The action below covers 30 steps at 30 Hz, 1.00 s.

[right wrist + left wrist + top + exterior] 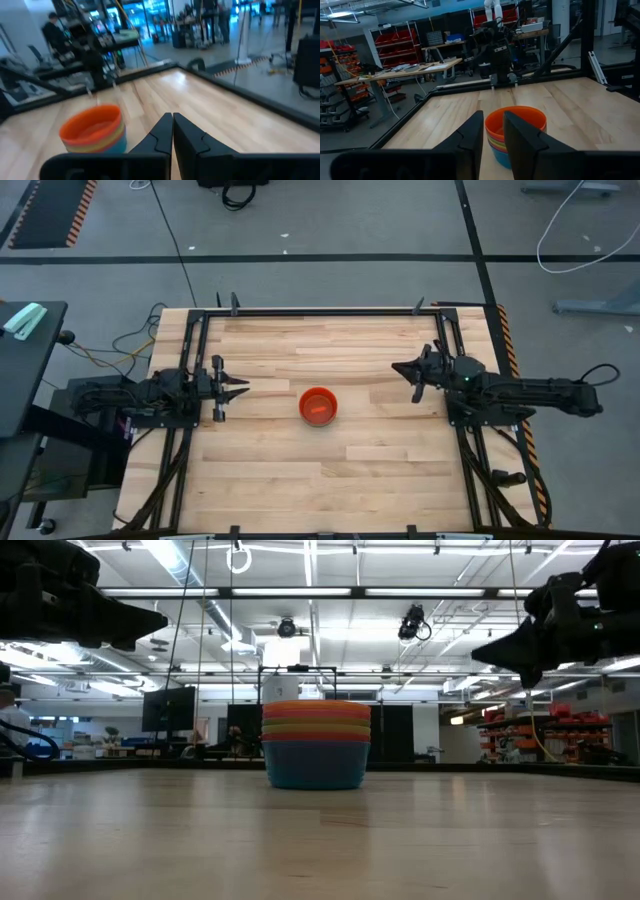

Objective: Nest bowls inside each other
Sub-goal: Return to Home Position

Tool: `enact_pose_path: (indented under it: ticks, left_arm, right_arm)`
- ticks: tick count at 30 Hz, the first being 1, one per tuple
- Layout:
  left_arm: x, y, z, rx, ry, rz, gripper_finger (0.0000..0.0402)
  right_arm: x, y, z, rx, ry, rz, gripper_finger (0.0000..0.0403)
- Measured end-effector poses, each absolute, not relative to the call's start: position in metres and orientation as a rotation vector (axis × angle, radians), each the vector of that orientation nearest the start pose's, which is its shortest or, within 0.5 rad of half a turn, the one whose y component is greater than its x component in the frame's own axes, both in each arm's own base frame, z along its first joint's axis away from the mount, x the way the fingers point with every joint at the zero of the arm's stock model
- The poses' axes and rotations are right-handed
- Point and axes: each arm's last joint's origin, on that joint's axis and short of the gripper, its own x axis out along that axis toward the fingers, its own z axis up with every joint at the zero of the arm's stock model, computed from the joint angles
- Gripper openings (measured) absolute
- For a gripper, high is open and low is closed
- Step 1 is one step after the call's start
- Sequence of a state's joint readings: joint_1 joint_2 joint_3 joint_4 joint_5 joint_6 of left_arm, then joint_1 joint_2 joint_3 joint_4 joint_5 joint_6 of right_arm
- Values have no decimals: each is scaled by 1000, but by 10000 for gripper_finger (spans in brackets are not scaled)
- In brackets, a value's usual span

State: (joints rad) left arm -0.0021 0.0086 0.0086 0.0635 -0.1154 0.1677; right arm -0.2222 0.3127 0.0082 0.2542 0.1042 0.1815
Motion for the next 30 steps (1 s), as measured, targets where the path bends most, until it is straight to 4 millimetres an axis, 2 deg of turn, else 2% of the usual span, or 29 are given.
enact_pose_path:
  ticks: [8, 18, 26, 30]
  left_arm:
    - [97, 3, 172, 164, -54, 118, 88]
    - [97, 3, 172, 164, -53, 119, 85]
    - [97, 3, 172, 164, -54, 118, 82]
    - [97, 3, 172, 164, -54, 119, 87]
  right_arm:
    - [103, -26, 172, 160, -69, -313, 19]
    - [98, -25, 164, 150, 9, -316, 19]
    - [100, -25, 161, 33, 54, -297, 19]
    - [101, -25, 160, 36, 75, -297, 19]
